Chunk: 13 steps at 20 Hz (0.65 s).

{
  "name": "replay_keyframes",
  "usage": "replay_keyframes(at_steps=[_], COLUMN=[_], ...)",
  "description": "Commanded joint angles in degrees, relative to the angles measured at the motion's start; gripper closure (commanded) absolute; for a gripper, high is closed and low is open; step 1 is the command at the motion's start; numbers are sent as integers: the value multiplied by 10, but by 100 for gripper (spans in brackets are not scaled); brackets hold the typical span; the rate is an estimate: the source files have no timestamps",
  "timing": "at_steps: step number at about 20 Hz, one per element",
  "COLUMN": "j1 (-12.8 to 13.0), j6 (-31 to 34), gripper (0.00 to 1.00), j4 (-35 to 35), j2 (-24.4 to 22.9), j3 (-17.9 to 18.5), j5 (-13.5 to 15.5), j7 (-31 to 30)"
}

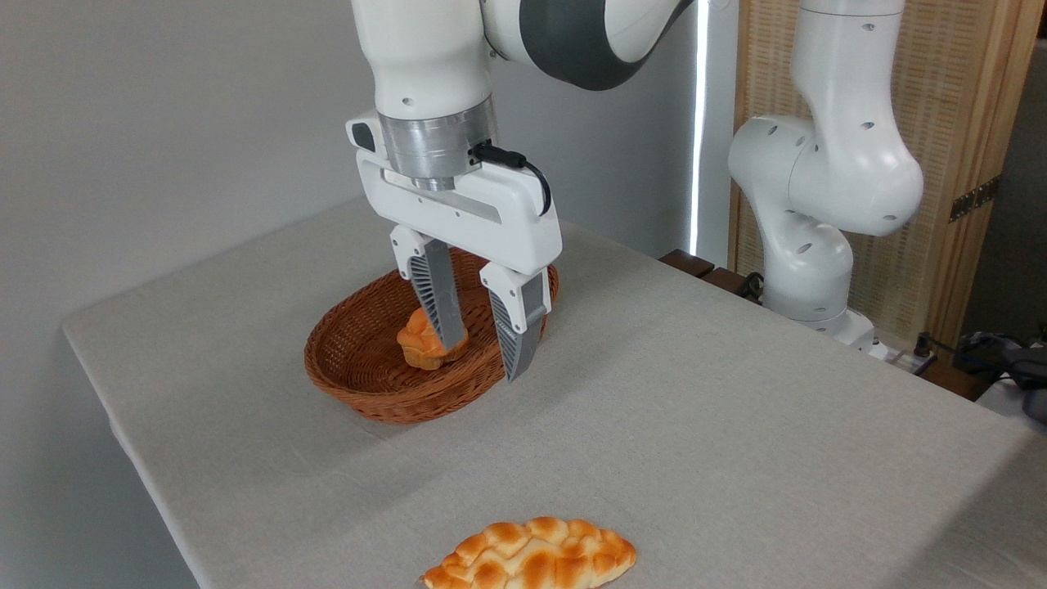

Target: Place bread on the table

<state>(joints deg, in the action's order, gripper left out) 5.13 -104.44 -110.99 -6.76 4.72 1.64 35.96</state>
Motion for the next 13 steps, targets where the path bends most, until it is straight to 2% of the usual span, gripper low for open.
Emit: replay_keyframes(at_steps=[1,4,13], j1=[5,8,9], j6=[-32,-49,-39], gripper=[0,0,0], j4=[3,3,2], j2=[5,11,16], j3=[0,-2,-2], j5=[-1,-1,-1], j7=[8,10,88])
